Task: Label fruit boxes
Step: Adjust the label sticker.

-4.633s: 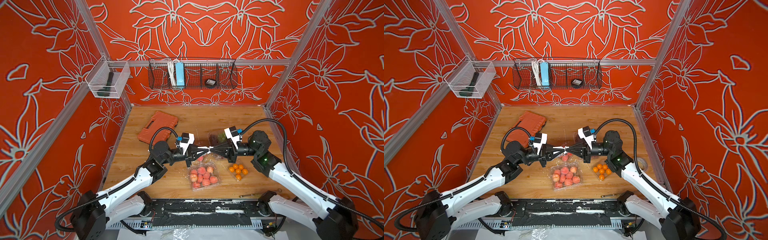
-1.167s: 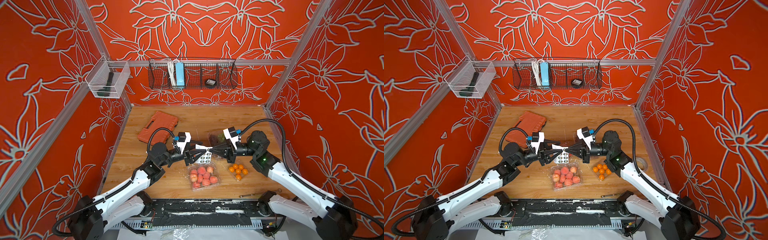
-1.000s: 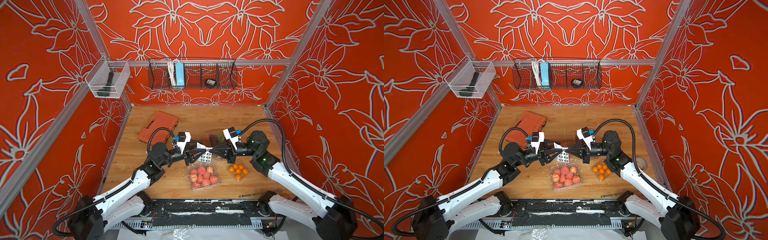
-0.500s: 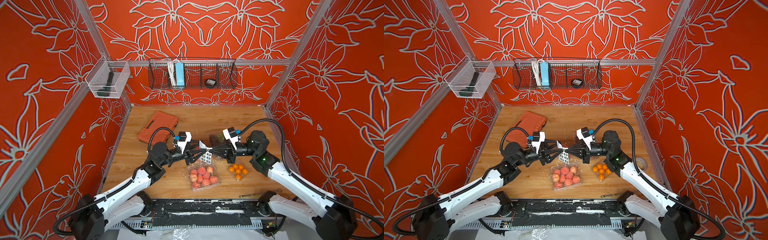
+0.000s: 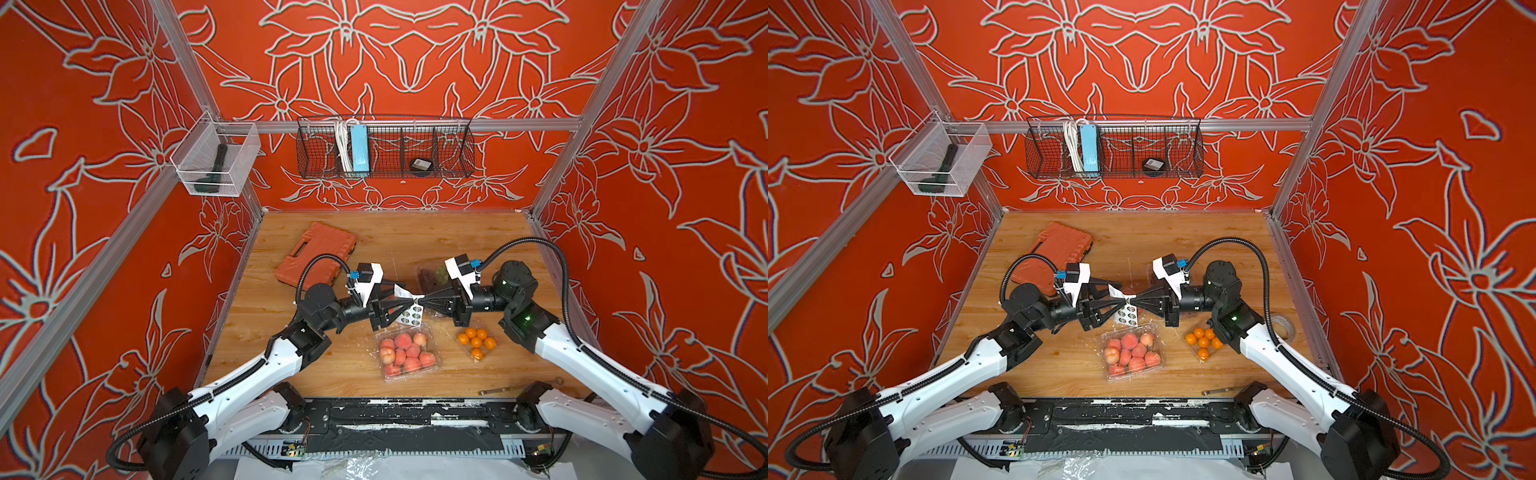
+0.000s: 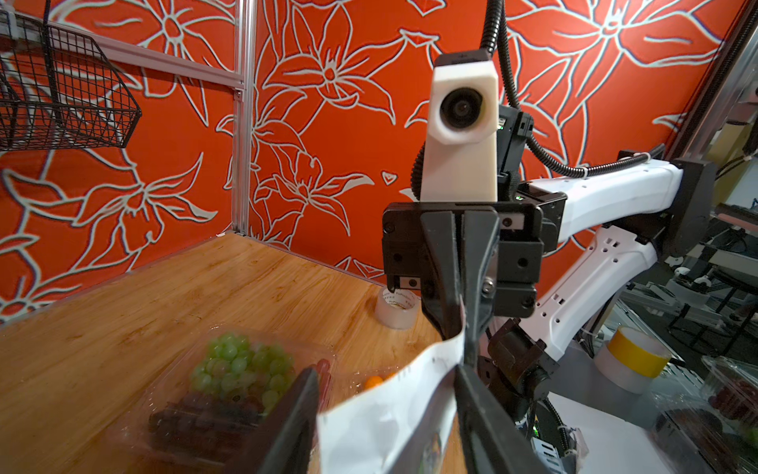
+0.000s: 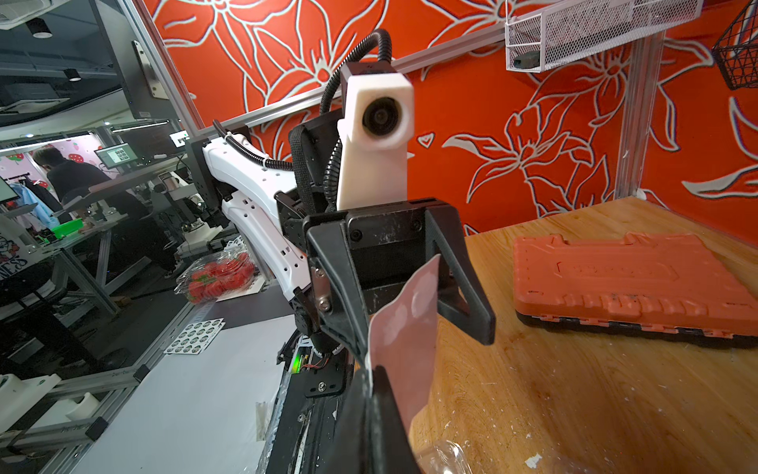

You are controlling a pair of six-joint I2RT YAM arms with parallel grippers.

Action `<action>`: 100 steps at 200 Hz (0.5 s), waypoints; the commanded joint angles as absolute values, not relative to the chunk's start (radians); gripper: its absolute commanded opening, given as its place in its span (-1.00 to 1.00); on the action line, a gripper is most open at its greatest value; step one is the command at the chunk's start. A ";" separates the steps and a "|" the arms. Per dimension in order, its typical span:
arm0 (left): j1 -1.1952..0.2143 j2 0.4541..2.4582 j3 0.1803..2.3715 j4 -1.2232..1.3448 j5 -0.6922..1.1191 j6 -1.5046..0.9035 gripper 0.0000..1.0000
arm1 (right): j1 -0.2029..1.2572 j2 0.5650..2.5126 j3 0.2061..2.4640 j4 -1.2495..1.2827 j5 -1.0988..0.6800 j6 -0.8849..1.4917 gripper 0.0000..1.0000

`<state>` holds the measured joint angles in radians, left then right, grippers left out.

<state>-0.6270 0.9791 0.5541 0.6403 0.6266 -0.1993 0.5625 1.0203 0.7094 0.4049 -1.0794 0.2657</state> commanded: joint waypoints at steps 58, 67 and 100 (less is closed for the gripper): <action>-0.621 0.980 0.577 0.706 0.678 -0.225 0.15 | 0.570 1.026 0.708 0.430 -1.068 0.253 -1.00; -0.623 1.015 0.580 0.707 0.678 -0.227 0.15 | 0.570 1.028 0.707 0.435 -1.071 0.257 -1.00; -0.623 1.021 0.580 0.702 0.664 -0.221 0.14 | 0.569 1.018 0.706 0.427 -1.070 0.251 -1.00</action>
<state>-0.6266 1.0203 0.5564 0.6716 0.6559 -0.2096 0.5648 1.0260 0.7094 0.4057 -1.0756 0.2661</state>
